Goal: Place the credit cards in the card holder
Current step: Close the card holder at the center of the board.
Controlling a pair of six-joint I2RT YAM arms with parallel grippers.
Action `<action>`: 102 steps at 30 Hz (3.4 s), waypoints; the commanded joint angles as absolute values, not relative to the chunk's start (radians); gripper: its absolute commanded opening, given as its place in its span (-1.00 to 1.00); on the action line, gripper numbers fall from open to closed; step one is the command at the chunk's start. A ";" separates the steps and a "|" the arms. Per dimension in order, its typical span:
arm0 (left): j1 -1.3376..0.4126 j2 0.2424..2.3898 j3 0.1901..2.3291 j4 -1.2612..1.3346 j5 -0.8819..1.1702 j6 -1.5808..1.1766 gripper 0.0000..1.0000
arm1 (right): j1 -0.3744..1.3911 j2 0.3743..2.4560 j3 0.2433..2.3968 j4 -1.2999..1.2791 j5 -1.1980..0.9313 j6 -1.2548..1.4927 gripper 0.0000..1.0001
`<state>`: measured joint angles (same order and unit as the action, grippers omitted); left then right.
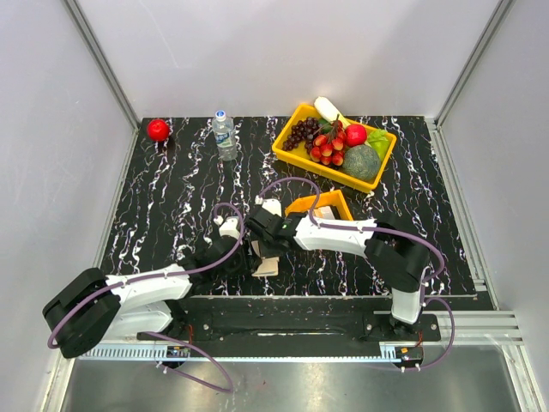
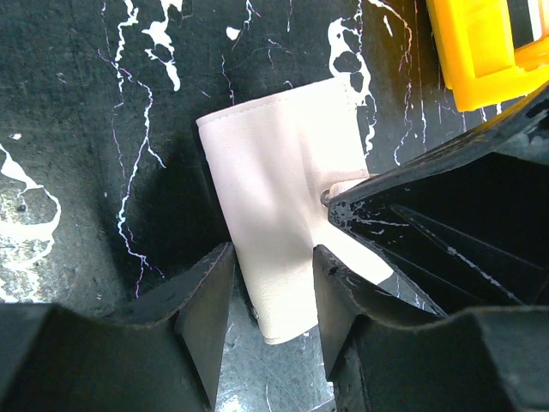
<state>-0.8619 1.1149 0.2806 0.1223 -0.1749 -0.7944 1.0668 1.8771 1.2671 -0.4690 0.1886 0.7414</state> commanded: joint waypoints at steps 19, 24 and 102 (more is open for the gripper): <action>-0.861 1.143 0.291 0.074 -0.161 -0.796 -0.09 | 1.055 1.793 1.247 -0.491 0.255 0.753 -0.99; -0.861 1.132 0.291 0.068 -0.172 -0.798 -0.09 | 1.058 1.721 1.215 -0.509 0.298 0.758 -0.98; -0.859 1.135 0.288 0.077 -0.166 -0.805 -0.10 | 1.081 1.824 1.368 -0.657 0.310 0.730 -0.54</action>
<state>-0.8604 1.1145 0.2863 0.1066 -0.1783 -0.8055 1.0683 1.8832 1.3701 -0.6811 0.2783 0.7166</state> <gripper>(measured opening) 0.452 0.242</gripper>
